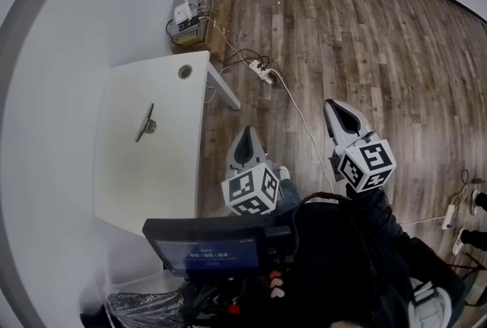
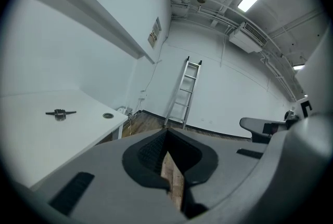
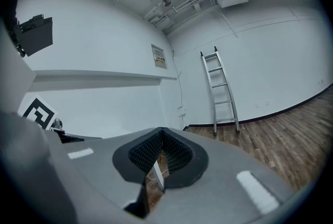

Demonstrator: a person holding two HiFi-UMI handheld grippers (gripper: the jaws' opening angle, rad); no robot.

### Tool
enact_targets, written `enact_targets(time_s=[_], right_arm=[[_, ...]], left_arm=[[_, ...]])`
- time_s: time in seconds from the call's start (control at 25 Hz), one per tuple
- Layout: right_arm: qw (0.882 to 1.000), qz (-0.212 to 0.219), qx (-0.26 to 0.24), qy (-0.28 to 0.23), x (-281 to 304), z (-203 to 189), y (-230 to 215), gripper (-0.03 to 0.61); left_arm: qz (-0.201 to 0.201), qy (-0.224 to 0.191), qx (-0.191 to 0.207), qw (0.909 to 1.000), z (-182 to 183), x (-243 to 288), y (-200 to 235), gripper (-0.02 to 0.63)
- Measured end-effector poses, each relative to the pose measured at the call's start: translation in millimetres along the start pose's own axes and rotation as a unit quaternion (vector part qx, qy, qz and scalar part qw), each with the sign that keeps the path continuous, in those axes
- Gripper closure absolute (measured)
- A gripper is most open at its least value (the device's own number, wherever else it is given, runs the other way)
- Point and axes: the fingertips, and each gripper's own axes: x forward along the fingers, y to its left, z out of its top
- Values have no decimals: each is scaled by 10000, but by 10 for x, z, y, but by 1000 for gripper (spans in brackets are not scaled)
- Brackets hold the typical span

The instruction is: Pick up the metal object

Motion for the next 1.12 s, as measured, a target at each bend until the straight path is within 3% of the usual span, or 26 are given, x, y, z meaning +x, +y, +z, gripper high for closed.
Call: enact_targets(time_s=[0.56, 0.92, 1.12], right_arm=[[9994, -327, 48, -53, 805, 69, -81, 575], [9989, -456, 97, 38, 1095, 72, -399, 575], [9994, -330, 95, 86, 1527, 306, -701, 575]], left_arm=[[-294, 137, 147, 9994, 285, 805, 382, 614], [-328, 336, 88, 9989, 284, 1247, 309, 614], [-205, 366, 52, 9991, 500, 1691, 210, 614]])
